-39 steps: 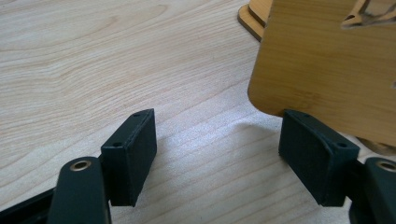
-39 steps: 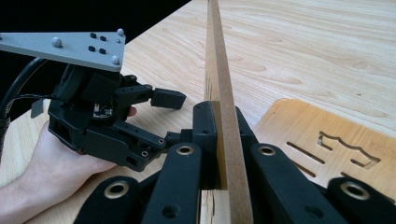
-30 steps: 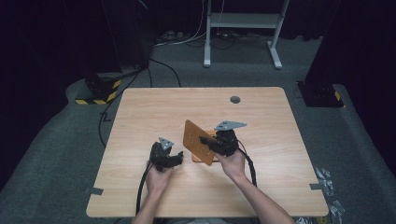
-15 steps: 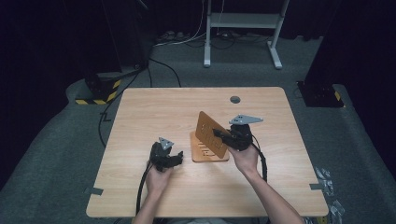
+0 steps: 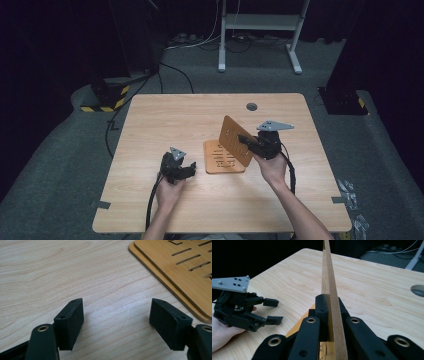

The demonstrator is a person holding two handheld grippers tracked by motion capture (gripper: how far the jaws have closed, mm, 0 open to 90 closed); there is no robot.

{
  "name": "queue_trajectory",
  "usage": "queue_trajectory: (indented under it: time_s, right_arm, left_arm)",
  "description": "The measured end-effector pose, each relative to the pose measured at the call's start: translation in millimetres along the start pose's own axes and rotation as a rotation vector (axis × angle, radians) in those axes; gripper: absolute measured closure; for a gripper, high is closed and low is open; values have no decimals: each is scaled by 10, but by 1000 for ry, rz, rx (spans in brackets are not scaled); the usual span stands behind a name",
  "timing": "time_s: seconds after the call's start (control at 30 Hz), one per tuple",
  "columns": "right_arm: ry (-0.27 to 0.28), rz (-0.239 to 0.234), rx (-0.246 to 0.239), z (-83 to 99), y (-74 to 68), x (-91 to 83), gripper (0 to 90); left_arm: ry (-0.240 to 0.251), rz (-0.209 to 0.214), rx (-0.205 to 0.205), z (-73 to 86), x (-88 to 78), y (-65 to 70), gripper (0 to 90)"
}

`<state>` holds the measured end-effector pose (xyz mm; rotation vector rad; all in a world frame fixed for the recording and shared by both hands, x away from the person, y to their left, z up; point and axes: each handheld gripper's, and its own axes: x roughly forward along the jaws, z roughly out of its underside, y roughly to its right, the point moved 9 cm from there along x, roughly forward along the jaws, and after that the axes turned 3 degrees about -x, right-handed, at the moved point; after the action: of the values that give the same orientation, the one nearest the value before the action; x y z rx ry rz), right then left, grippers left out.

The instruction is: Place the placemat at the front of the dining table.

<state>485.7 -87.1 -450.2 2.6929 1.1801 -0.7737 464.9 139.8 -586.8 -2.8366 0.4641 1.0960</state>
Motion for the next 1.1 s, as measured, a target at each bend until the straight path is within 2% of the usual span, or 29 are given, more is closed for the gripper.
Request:
queue_trajectory:
  time_s: [0.6,1.1]
  right_arm:
    - [20,69,16,-17,281,-273,863]
    - [27,98,25,-4,424,-402,864]
  left_arm:
    - [3,2,-3,-6,7,6,276]
    - [3,2,-4,-6,7,6,276]
